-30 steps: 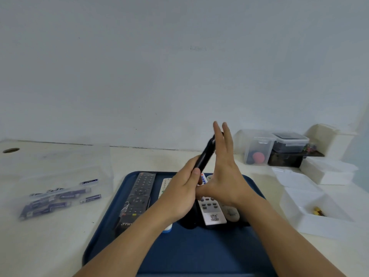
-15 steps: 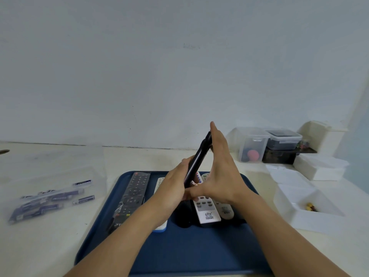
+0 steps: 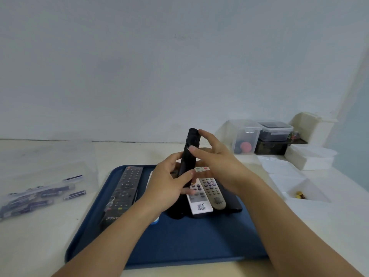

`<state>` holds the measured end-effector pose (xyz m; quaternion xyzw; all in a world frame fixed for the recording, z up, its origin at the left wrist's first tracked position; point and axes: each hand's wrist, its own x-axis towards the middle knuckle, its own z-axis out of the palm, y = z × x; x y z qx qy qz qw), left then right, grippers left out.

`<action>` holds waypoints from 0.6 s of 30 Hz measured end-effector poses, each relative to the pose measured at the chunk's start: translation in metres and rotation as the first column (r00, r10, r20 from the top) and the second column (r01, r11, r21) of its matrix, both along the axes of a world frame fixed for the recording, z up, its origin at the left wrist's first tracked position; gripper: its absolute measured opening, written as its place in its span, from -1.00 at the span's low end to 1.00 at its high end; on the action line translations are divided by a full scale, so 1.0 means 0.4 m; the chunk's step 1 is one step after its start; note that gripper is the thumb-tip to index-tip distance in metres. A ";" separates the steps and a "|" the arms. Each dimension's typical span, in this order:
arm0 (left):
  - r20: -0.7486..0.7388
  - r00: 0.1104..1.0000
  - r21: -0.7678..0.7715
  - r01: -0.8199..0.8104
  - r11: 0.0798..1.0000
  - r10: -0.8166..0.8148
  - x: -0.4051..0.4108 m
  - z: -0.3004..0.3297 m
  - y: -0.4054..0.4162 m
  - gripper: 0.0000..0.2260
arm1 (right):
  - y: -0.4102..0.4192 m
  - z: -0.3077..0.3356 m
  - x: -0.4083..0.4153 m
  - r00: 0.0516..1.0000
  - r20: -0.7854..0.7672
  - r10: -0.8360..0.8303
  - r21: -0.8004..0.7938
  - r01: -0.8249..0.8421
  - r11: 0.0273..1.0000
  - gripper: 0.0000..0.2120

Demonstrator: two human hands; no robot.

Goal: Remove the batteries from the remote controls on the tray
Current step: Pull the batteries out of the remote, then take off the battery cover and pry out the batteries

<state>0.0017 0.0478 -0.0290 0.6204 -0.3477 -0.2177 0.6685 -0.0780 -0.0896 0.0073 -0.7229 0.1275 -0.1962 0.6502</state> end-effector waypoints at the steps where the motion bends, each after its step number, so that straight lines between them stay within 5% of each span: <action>1: 0.033 0.999 0.014 0.041 0.999 -0.041 -0.001 0.003 0.004 -0.58 | 0.002 -0.002 0.007 1.000 -0.010 -0.028 -0.017 0.028 0.999 -0.35; 6: 0.201 0.965 0.099 0.151 0.983 -0.169 -0.009 0.005 0.010 -0.43 | 0.000 0.000 0.009 0.992 -0.073 -0.105 -0.088 0.098 0.991 -0.41; 11: 0.254 0.964 0.071 0.063 0.995 -0.079 -0.009 0.008 0.010 -0.48 | -0.010 0.011 -0.011 0.993 -0.118 -0.012 0.016 0.014 1.000 -0.62; 18: 0.412 0.910 0.065 -0.082 0.994 0.048 -0.014 -0.010 -0.007 -0.45 | -0.021 0.028 -0.025 0.989 -0.143 0.038 0.109 -0.022 0.994 -0.56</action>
